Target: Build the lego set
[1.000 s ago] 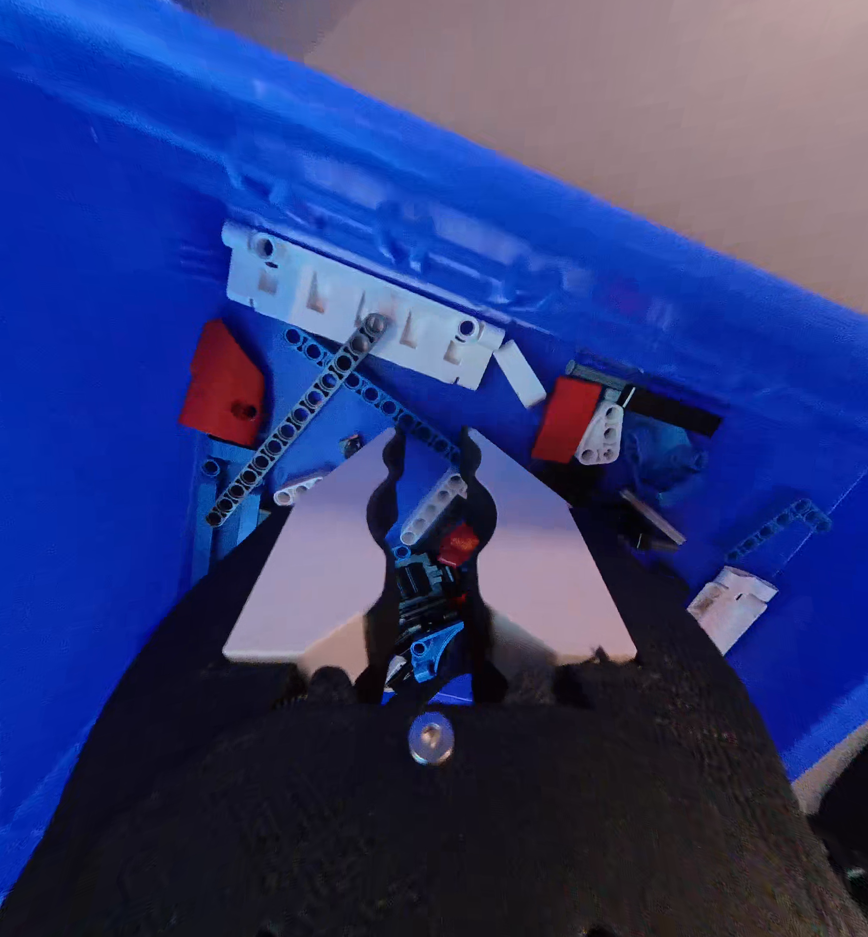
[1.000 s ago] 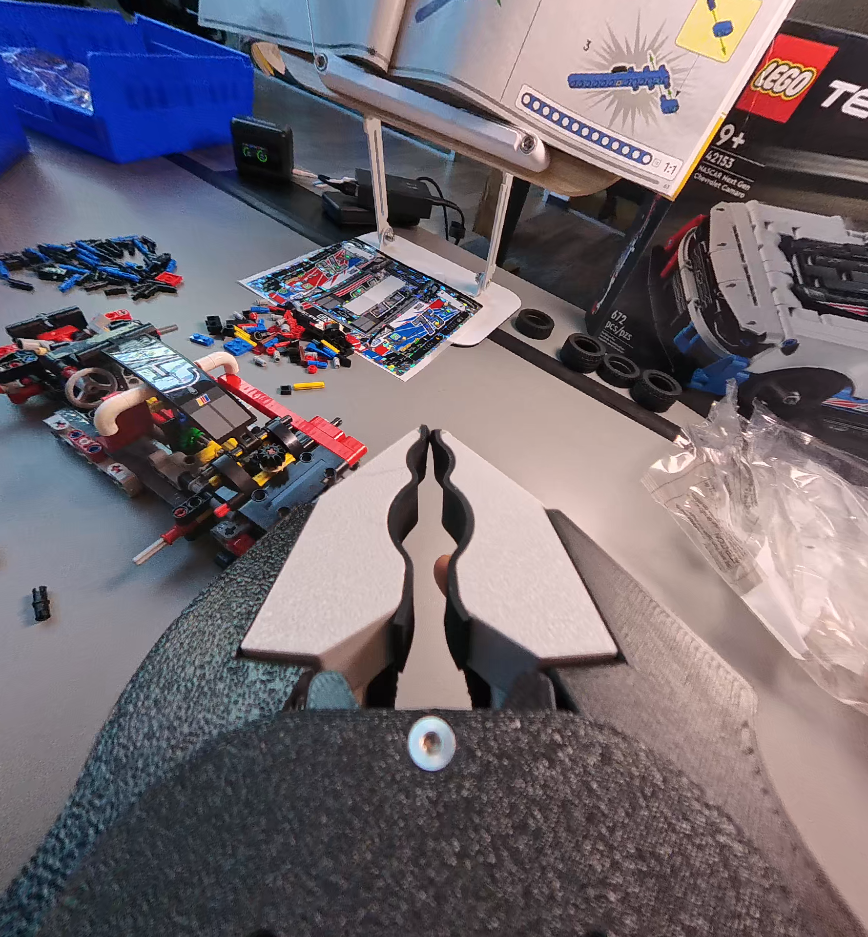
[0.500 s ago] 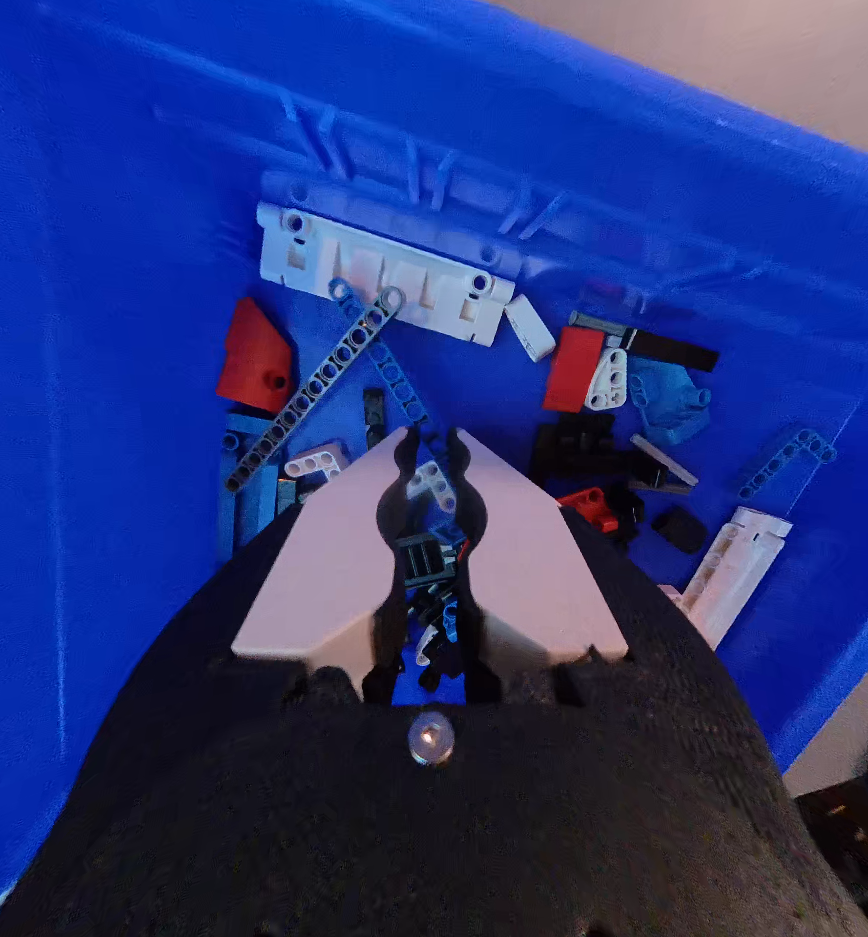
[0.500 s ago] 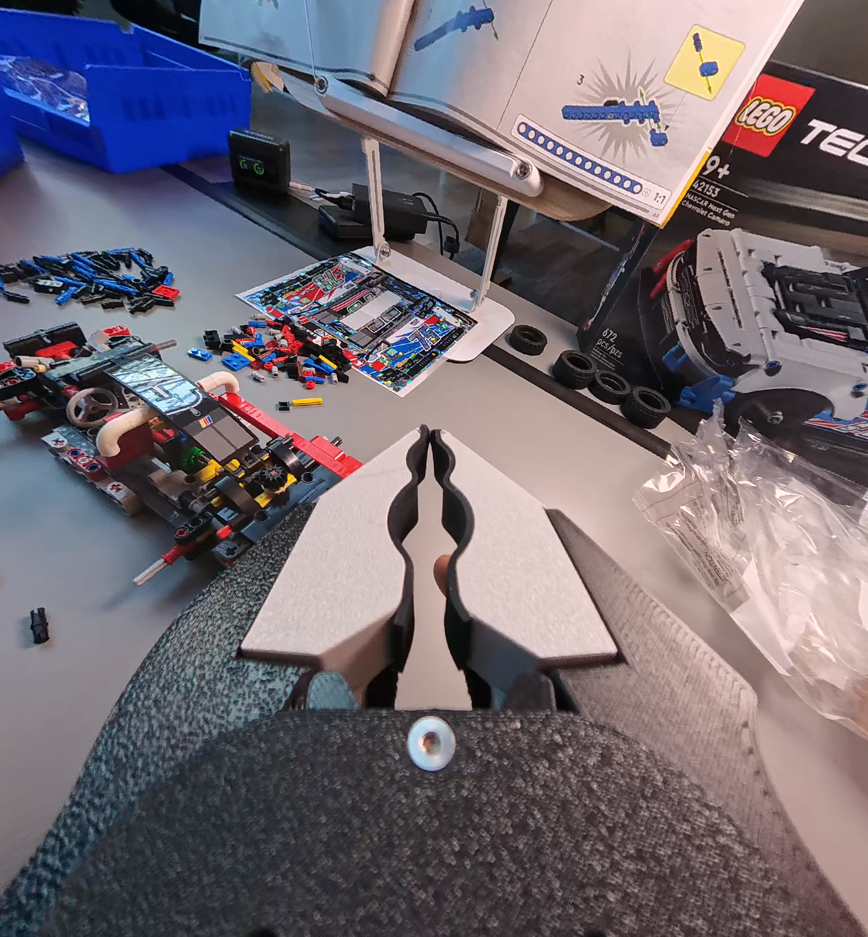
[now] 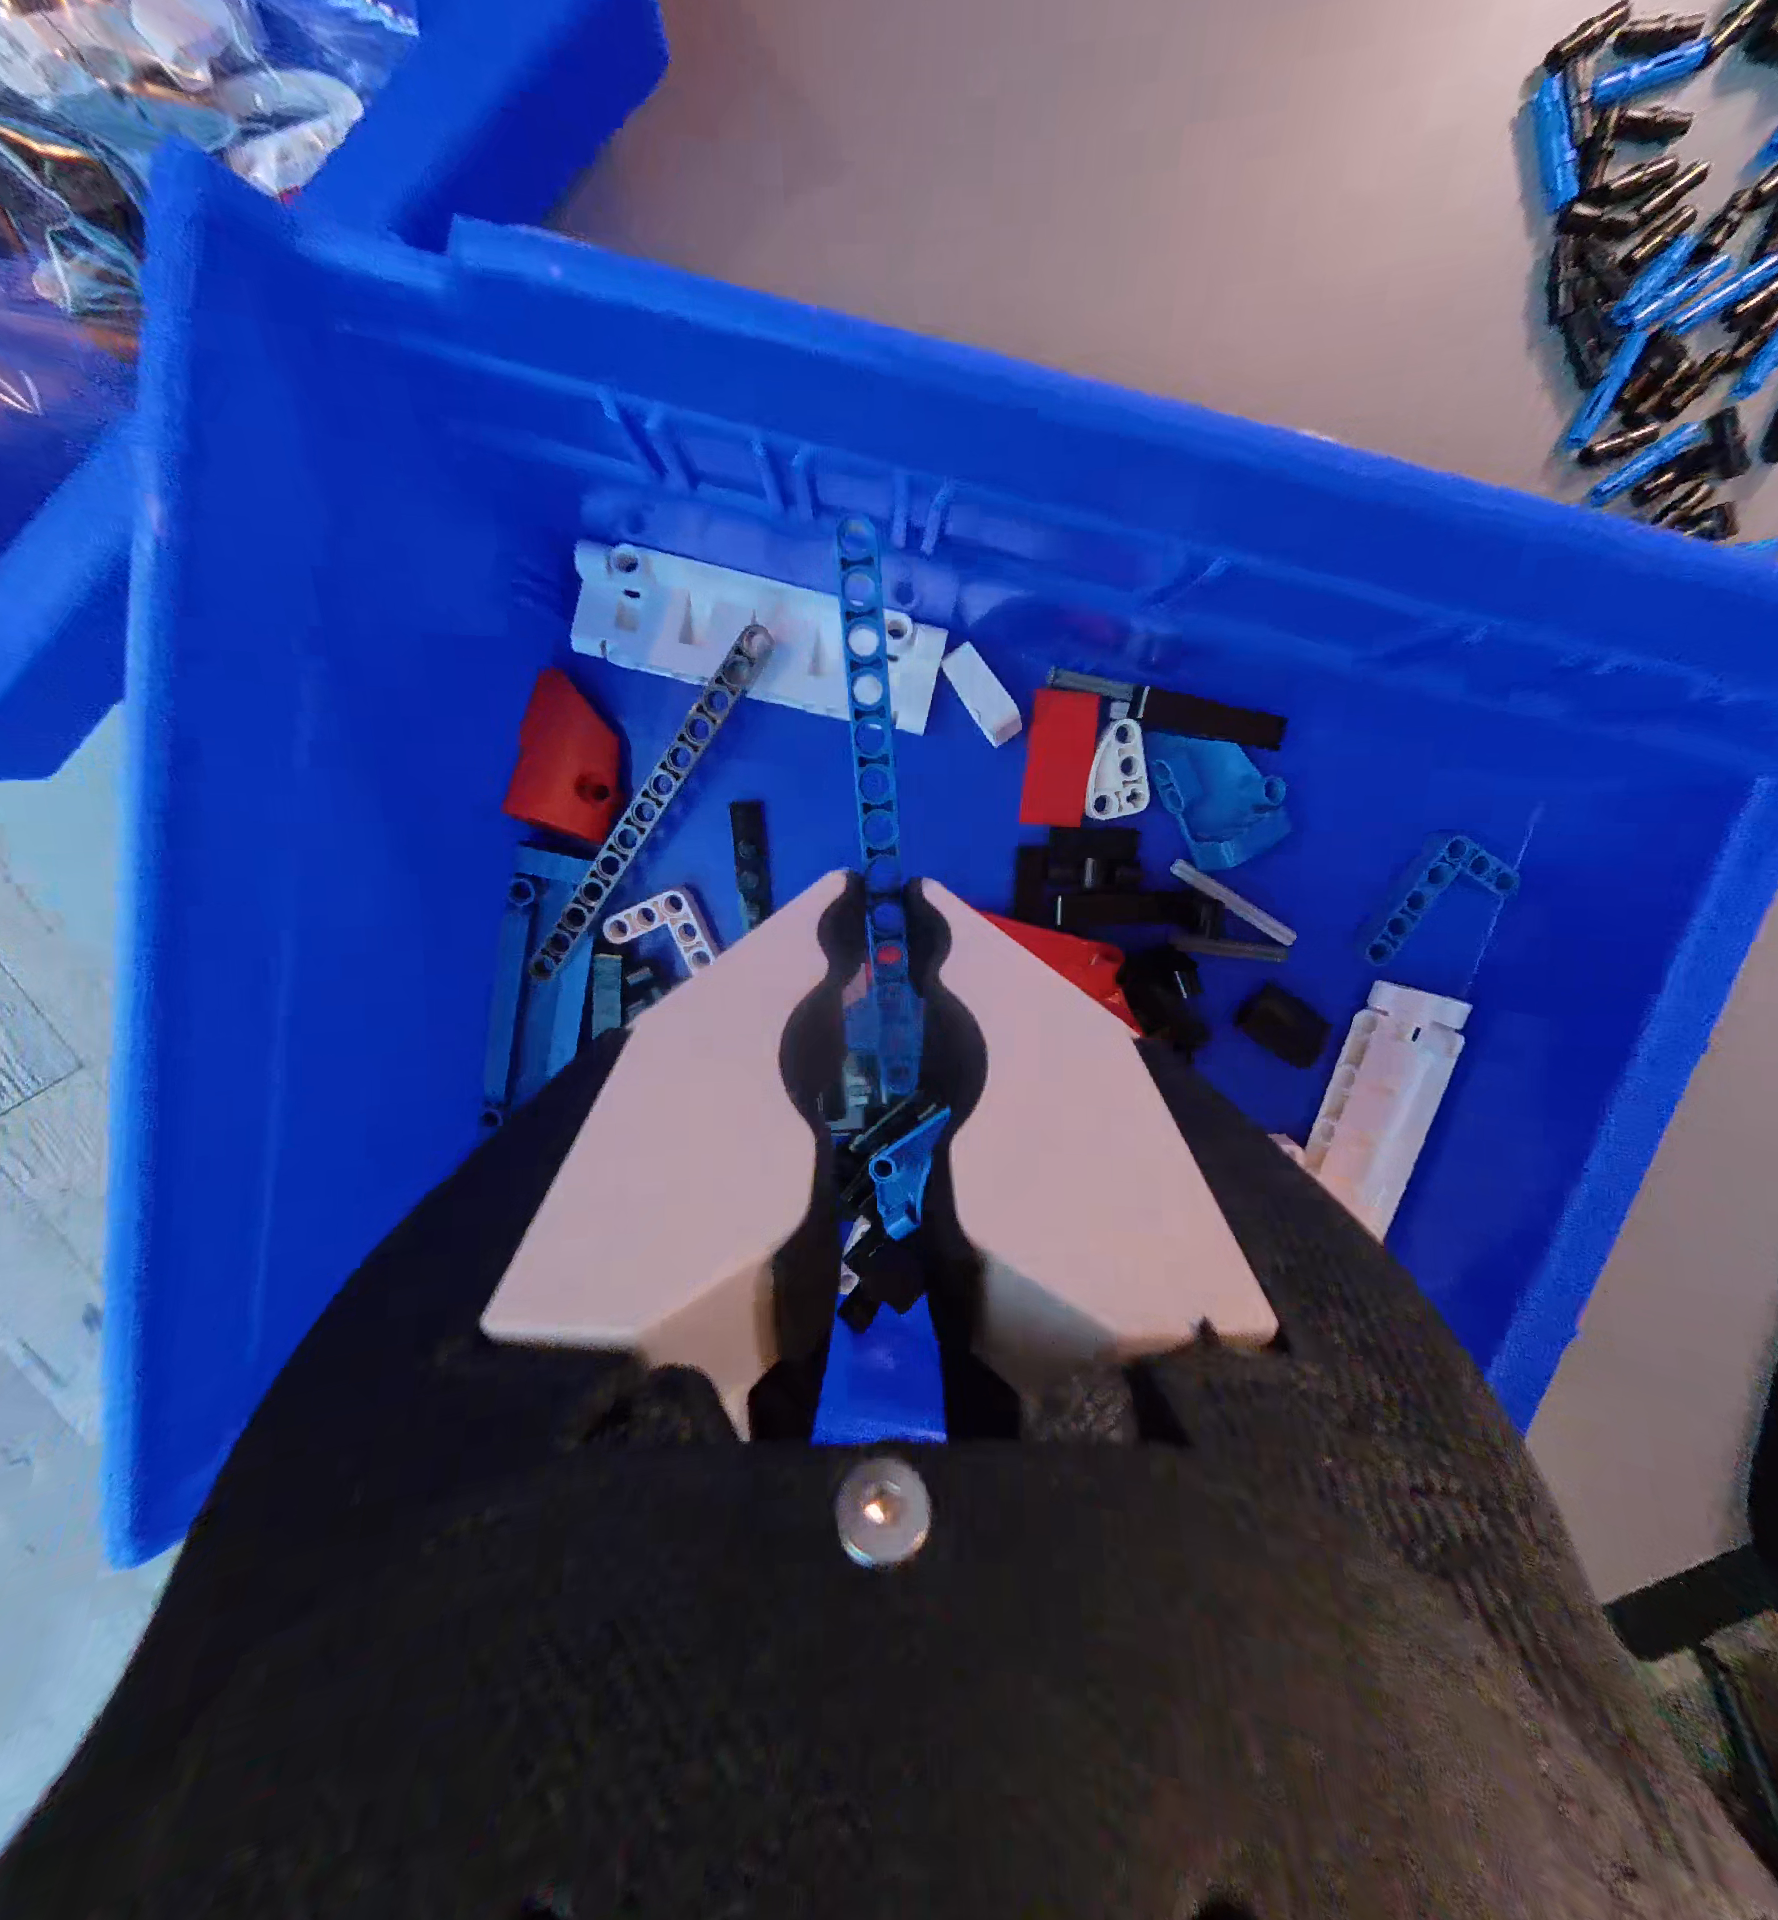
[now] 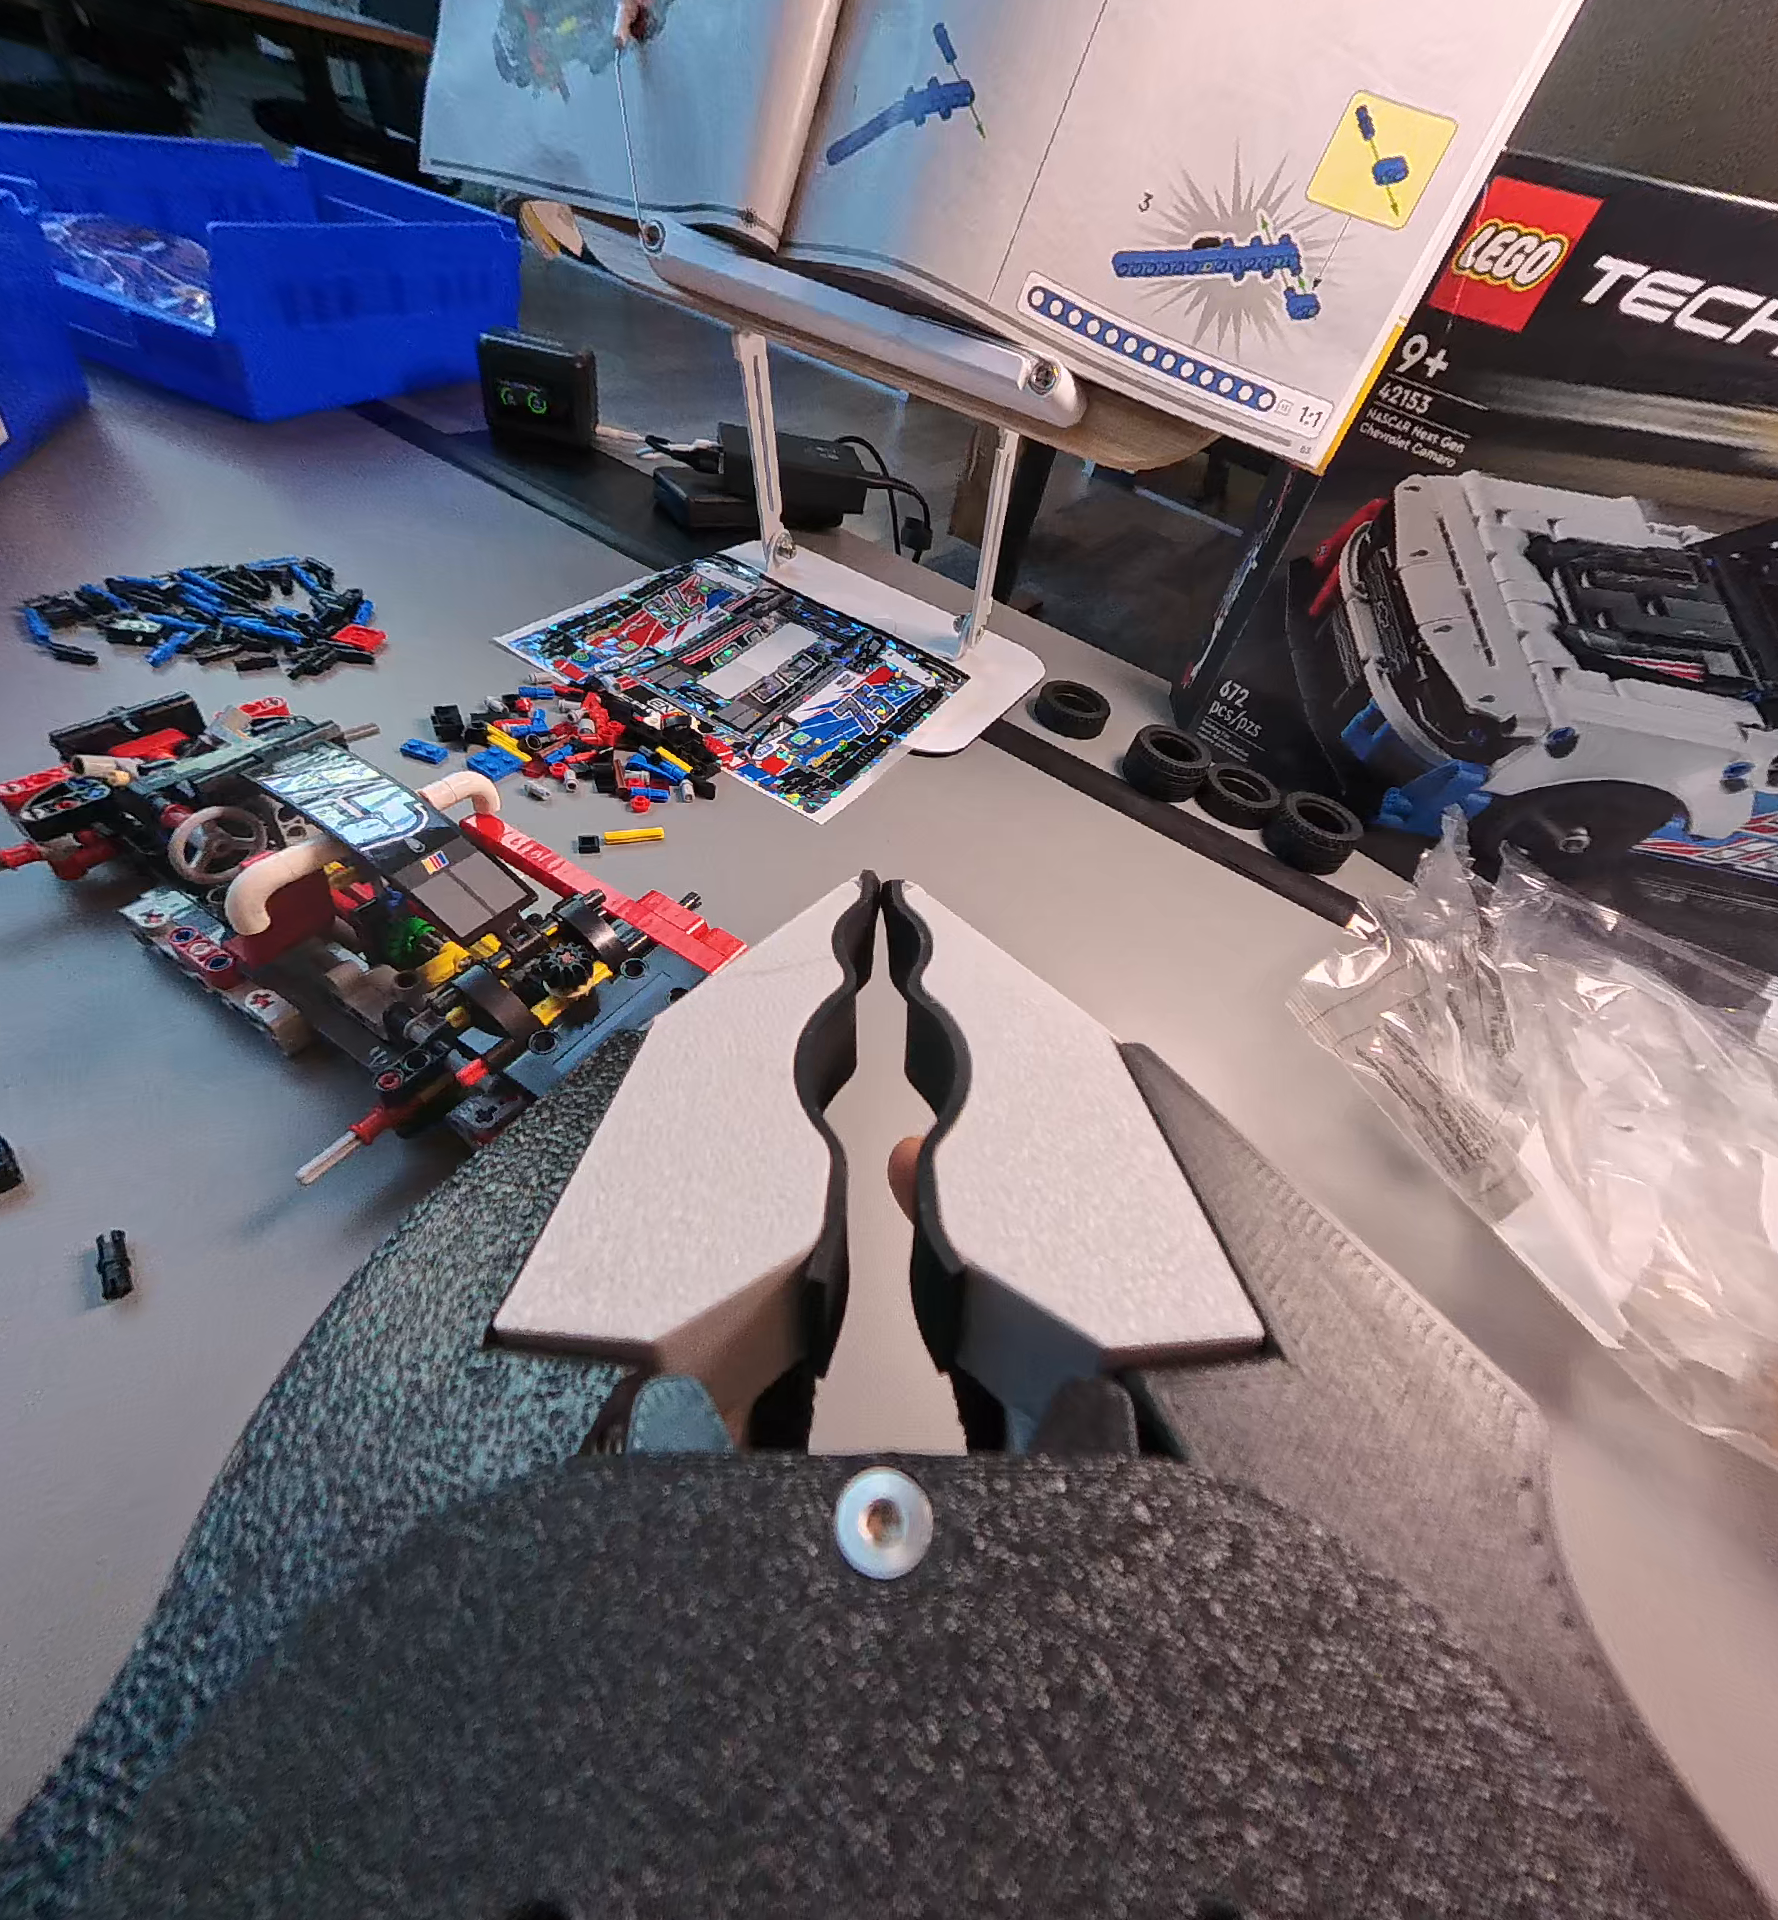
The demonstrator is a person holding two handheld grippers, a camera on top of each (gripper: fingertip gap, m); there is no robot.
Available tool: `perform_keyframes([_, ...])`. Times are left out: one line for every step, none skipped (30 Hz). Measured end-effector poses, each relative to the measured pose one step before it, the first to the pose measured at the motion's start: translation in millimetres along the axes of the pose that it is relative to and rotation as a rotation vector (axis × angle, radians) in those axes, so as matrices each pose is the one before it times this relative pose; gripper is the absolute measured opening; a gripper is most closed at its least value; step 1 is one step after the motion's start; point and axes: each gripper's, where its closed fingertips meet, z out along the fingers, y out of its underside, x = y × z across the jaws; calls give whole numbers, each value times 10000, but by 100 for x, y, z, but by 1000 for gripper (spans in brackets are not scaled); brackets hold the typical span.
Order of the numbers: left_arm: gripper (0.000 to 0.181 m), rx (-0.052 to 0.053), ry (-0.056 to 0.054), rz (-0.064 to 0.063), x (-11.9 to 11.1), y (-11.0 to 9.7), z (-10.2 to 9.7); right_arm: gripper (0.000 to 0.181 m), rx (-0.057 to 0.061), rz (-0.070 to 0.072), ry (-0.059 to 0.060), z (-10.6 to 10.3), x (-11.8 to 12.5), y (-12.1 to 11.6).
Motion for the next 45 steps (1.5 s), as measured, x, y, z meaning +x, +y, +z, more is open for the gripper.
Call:
perform_keyframes([6, 363, 68, 27, 223, -484, -645, 0, 48, 27, 7, -129, 72, -33])
perform_keyframes([6, 446, 172, 52, 422, -607, -680, 0, 55, 24, 1, -117, 61, -47])
perform_keyframes([6, 403, 154, 89, 471, -541, -657, 0, 61, 14, -5, -99, 21, -47])
perform_keyframes([6, 297, -41, 80, 261, -368, -604, 0, 57, 12, -14, -65, 6, -41])
perform_keyframes([6, 353, 53, 142, 508, -442, -571, 0, 62, 12, -36, -23, -57, -52])
perform_keyframes([6, 359, 114, 133, 706, -475, -545, 0, 69, 5, -64, 35, -108, -97])
perform_keyframes([6, 85, -81, 37, 476, -171, -473, 0, 59, -6, -87, 81, -173, -143])
perform_keyframes([5, 75, -146, 200, 464, -169, -442, 0, 53, -39, -100, 90, -225, -200])
perform_keyframes([6, 186, -59, 257, 676, -357, -476, 0, 78, -88, -104, 72, -276, -317])
perform_keyframes([5, 235, 16, 154, 847, -526, -483, 0, 100, -118, -109, 43, -322, -395])
perform_keyframes([5, 275, 74, 191, 1139, -718, -463, 0, 114, -124, -133, 48, -374, -473])
perform_keyframes([6, 284, 187, 327, 1582, -917, -372, 0, 141, -112, -169, 76, -427, -546])
perform_keyframes([5, 257, 255, 368, 1945, -1092, -166, 0, 160, -103, -223, 151, -539, -613])
perform_keyframes([6, 170, 452, 375, 2439, -1132, 176, 0, 186, -129, -302, 220, -706, -717])
perform_keyframes([5, 82, 560, 428, 2736, -1124, 593, 0, 218, -197, -462, 302, -1044, -843])
perform_keyframes([5, -43, 475, 582, 2716, -1004, 1014, 3, 248, -280, -710, 350, -1541, -946])
perform_keyframes([5, -196, 419, 702, 2650, -876, 1346, 4, 149, -314, -841, 426, -1865, -897])
perform_keyframes([5, -175, 481, 739, 2670, -971, 1540, 7, -63, -335, -835, 551, -1927, -630])
perform_keyframes([5, -130, 489, 667, 2485, -1098, 1665, 10, -278, -355, -824, 629, -1944, -292])
perform_keyframes([5, -123, 419, 617, 2155, -1109, 1718, 14, -353, -294, -641, 659, -1642, -64])
perform_keyframes([5, -64, 423, 564, 1909, -1170, 1681, 17, -272, -191, -405, 626, -1164, 11])
perform_keyframes([6, 14, 430, 482, 1670, -1200, 1592, 21, -254, -31, -426, 536, -1078, 198])
perform_keyframes([5, 32, 372, 384, 1345, -1150, 1509, 28, -322, 129, -496, 439, -1086, 364])
perform_keyframes([5, -12, 291, 342, 1037, -991, 1415, 34, -221, 149, -403, 305, -940, 236])
perform_keyframes([5, 19, 232, 343, 830, -922, 1228, 37, -101, 81, -278, 188, -795, 141])
perform_keyframes([5, 29, 210, 281, 682, -832, 1076, 38, -46, 30, -179, 101, -658, 134])
perform_keyframes([5, -15, 202, 200, 567, -664, 951, 37, -14, -16, -124, 47, -590, 155])
perform_keyframes([5, -64, 154, 200, 449, -486, 846, 31, 5, -64, 1, 1, -406, 165])
perform_keyframes([6, -21, 62, 190, 262, -446, 684, 23, 1, -66, 119, -28, -210, 201])
perform_keyframes([5, 16, 44, 107, 153, -382, 517, 19, -107, -67, -70, -46, -451, 348])
perform_keyframes([5, -19, 41, 50, 74, -222, 381, 13, -82, -35, -78, -75, -428, 321])
perform_keyframes([6, 14, -37, 42, -77, -142, 263, 6, 44, -41, 29, -119, -205, 169])
perform_keyframes([5, 42, 4, -16, -57, -69, 156, 5, 87, -3, -25, -136, -199, 155])
perform_keyframes([5, 156, 112, -95, 102, -147, 87, 4, -9, 52, -89, -99, -183, 312])
perform_keyframes([5, 225, 62, -127, 12, -169, 62, 4, -7, 66, -84, -74, -130, 337])
perform_keyframes([5, 269, 25, -128, -66, -146, 94, 4, 33, 74, -61, -41, -54, 363])
perform_keyframes([5, 294, 62, -132, -10, -112, 144, 4, 28, 107, -101, 21, -76, 442])
perform_keyframes([5, 287, 76, -151, -4, -2, 224, 4, 16, 133, -168, 48, -129, 496])
perform_keyframes([6, 240, -4, -214, -136, 140, 286, 4, 3, 119, -133, 31, -58, 527])
perform_keyframes([6, 185, -102, -245, -310, 314, 266, 4, -57, 132, -27, -27, 175, 624])
perform_keyframes([9, 199, -172, -274, -450, 386, 208, 4, -154, 151, -32, -96, 219, 780])
perform_keyframes([11, 240, -153, -334, -482, 386, 76, 4, -205, 127, -41, -179, 228, 873])
perform_keyframes([13, 297, -129, -369, -489, 372, -43, 4, -213, 119, -32, -232, 253, 902])
perform_keyframes([15, 389, -130, -394, -523, 265, -158, 4, -244, 156, -155, -223, 64, 938])
perform_keyframes([18, 489, -50, -414, -450, 127, -266, 4, -183, 170, -221, -154, -106, 789])
